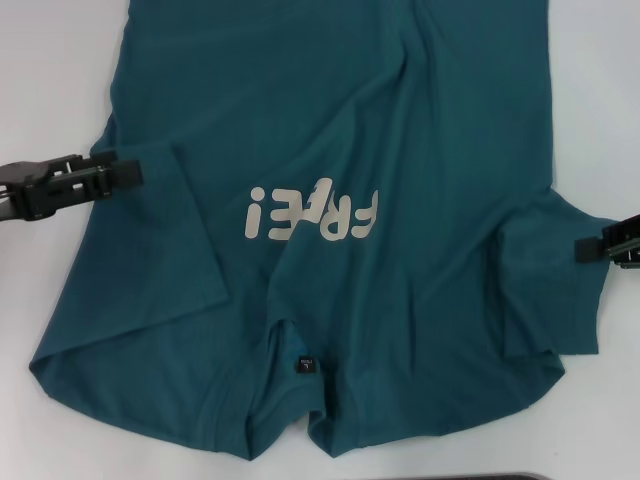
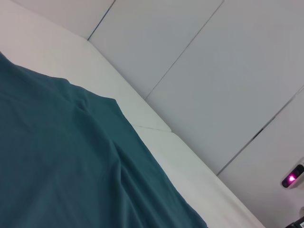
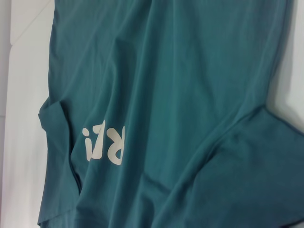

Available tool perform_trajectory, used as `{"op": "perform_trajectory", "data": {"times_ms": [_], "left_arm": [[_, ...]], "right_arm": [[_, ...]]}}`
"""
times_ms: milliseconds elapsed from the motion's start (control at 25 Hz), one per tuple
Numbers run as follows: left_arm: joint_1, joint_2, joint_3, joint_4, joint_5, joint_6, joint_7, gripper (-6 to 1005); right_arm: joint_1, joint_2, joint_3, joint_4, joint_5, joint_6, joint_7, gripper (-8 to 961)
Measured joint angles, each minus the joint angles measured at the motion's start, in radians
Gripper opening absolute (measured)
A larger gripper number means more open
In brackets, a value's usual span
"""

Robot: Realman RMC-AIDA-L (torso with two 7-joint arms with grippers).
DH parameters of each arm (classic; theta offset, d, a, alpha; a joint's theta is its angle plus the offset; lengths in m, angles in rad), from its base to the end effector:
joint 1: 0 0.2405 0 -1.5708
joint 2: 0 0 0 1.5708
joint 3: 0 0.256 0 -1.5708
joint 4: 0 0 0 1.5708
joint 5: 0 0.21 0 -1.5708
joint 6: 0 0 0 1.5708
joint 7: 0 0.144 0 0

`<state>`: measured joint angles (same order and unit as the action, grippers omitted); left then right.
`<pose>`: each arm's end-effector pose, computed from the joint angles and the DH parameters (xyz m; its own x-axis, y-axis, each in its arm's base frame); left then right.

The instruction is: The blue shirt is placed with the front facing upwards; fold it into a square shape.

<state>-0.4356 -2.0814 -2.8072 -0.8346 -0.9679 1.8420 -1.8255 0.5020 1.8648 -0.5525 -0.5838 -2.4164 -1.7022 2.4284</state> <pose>-0.2983 0.2847 0.0591 0.4515 0.6691 0.5903 0.7914 -0.6059 0.0814 0.3460 0.2916 0.0687 -0.0311 -0.9835 -0.1785 -0.9963 0.0161 0.0848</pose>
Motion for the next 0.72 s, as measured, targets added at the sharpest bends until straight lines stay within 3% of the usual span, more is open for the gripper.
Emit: {"op": "perform_trajectory", "data": {"times_ms": [200,440,720], "left_arm": [[0.0,0.001,-0.003,0.0,0.0,-0.003,-0.002,705],[0.002,0.002,-0.019,0.0,0.0,-0.003,-0.003,704],[0.011,-0.001,-0.032,0.0,0.0,-0.003,-0.003,704]], "right_arm": [[-0.002,-0.004,0.0,-0.008,-0.008,-0.003,0.007,136],[-0.027,-0.006,0.008,-0.121,-0.05,-0.014,0.073,19],[-0.011,-0.006,0.04,-0.178,-0.044,-0.063,0.101,20]]}}
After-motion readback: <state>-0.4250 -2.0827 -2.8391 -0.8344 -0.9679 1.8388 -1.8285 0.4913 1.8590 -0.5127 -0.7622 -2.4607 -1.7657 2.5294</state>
